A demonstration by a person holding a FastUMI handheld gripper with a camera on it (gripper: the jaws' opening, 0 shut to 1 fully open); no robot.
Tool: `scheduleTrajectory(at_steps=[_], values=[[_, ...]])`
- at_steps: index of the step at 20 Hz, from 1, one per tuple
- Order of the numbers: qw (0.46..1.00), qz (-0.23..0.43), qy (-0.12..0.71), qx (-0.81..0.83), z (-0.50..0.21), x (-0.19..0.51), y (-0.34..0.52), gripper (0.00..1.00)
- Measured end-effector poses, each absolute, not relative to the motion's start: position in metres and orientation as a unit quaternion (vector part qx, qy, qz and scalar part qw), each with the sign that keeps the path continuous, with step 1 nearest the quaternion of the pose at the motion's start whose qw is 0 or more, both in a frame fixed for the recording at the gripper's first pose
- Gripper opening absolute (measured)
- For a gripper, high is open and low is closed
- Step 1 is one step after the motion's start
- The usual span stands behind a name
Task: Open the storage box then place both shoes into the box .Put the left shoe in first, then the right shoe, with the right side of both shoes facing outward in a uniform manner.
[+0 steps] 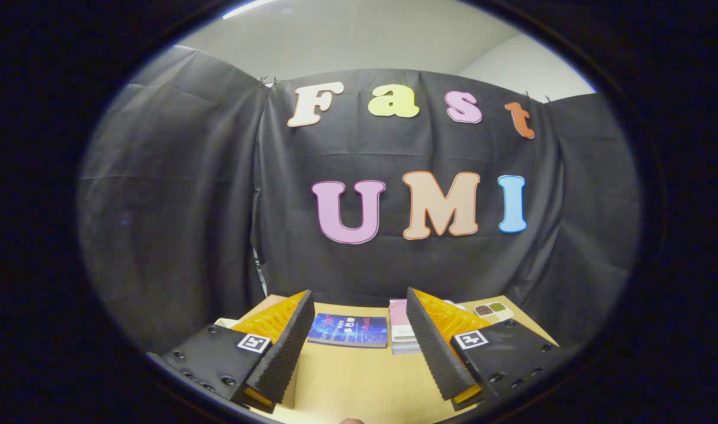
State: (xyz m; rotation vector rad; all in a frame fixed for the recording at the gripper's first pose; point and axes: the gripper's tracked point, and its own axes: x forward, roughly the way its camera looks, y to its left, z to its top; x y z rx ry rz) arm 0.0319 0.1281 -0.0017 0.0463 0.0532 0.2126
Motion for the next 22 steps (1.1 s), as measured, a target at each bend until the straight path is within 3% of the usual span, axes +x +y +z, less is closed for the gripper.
scheduleTrajectory(at_steps=[22], values=[[0.995,0.081,0.038,0.053,-0.005,0.037,0.071,0.97]])
